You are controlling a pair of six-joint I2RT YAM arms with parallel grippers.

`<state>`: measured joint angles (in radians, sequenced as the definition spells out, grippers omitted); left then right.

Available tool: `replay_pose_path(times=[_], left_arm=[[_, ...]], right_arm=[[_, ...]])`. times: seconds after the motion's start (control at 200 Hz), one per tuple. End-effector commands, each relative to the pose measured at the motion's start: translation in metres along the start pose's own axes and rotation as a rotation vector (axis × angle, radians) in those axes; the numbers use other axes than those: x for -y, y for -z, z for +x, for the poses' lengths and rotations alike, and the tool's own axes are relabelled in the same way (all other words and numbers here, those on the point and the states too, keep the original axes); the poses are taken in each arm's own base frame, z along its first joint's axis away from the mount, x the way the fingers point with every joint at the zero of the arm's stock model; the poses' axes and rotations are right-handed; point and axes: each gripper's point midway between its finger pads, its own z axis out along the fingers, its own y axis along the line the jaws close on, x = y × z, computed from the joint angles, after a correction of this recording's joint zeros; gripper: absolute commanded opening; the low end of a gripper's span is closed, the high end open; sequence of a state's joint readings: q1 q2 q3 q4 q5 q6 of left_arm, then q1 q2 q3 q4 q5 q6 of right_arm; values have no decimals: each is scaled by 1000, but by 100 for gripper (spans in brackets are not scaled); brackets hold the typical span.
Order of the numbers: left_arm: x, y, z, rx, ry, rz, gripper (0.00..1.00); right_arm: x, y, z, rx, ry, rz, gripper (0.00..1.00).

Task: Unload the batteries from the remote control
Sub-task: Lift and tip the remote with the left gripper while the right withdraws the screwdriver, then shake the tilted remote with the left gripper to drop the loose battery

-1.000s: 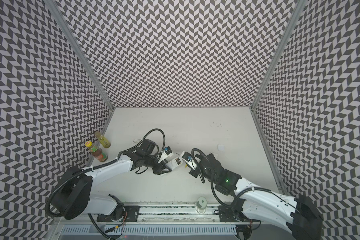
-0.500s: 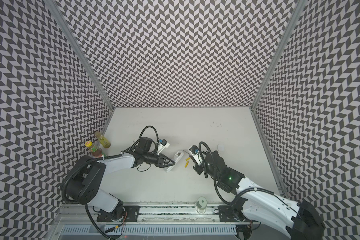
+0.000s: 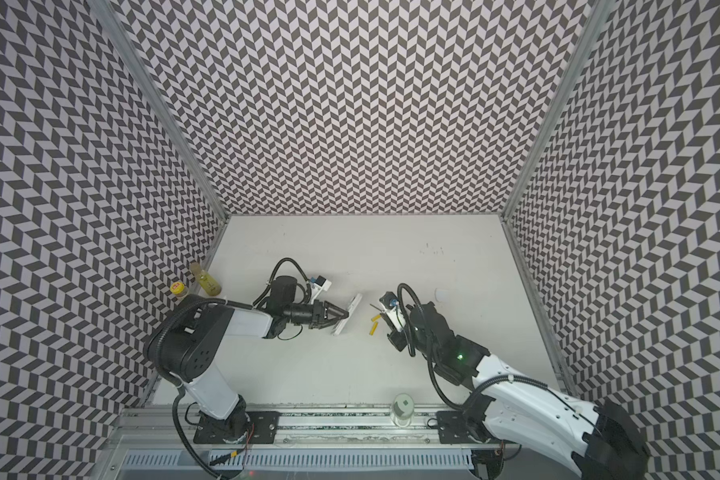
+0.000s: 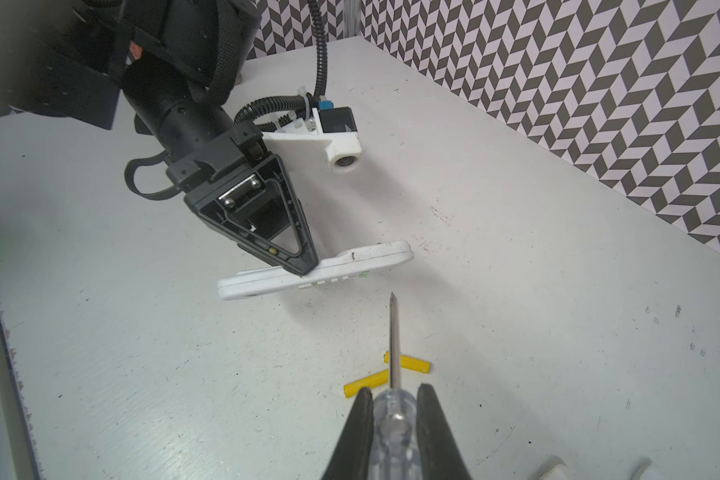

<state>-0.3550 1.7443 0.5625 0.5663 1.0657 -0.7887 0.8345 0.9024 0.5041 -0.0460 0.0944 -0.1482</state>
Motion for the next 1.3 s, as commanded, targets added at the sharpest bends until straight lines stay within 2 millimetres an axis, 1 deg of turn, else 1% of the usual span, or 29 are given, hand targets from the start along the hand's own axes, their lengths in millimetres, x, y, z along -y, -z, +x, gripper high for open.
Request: replay_pose_path(times=[0.0, 0.095, 0.19, 0.391, 0.496, 0.536, 0.601, 0.646, 0.711, 0.781, 0.841, 0.876, 0.926, 0.997, 1.037, 1.077, 1.127, 1.172, 1.222, 1.297], left_arm=[[20, 2, -16, 64, 21, 74, 0], [26, 4, -15, 94, 78, 126, 0], [25, 2, -16, 95, 136, 154, 0], [29, 2, -22, 110, 223, 228, 0], [36, 4, -32, 127, 262, 284, 0], [41, 6, -38, 140, 265, 311, 0], [44, 8, -49, 168, 290, 344, 0], [43, 9, -55, 183, 312, 364, 0], [35, 6, -61, 191, 384, 374, 0], [33, 5, -66, 196, 409, 390, 0], [27, -1, -65, 183, 468, 384, 0], [27, -2, -65, 183, 487, 389, 0], [33, -3, -67, 181, 491, 408, 0], [48, -4, -69, 165, 459, 434, 0], [52, -4, -69, 158, 445, 440, 0], [48, -5, -69, 163, 451, 438, 0], [32, -8, -67, 158, 493, 397, 0], [23, -12, -66, 144, 487, 358, 0], [22, -13, -64, 132, 468, 342, 0], [31, -14, -62, 104, 400, 321, 0]], right_arm=[[3, 3, -11, 44, -15, 13, 0], [2, 1, -11, 46, -14, 7, 0], [2, -3, -8, 37, -9, 9, 0], [-1, -10, -9, 14, -3, -4, 0], [-1, -12, -9, 5, -5, -4, 0], [-1, -13, -10, 4, -5, -6, 0], [-1, -13, -9, 1, 0, -3, 0], [0, -14, -7, -3, 2, 2, 0], [1, -15, -7, -7, 1, 9, 0], [1, -15, -8, -11, 1, 9, 0], [2, -15, -8, -13, 4, 14, 0], [3, -15, -8, -14, 6, 19, 0], [4, -14, -9, -15, 4, 25, 0], [5, -14, -11, -11, 0, 27, 0], [5, -14, -10, -12, 0, 28, 0], [5, -14, -10, -10, 3, 29, 0], [5, -16, -9, -10, 6, 32, 0], [5, -17, -8, -16, 7, 33, 0], [5, -17, -9, -22, 5, 27, 0], [4, -17, -10, -27, 12, 24, 0]])
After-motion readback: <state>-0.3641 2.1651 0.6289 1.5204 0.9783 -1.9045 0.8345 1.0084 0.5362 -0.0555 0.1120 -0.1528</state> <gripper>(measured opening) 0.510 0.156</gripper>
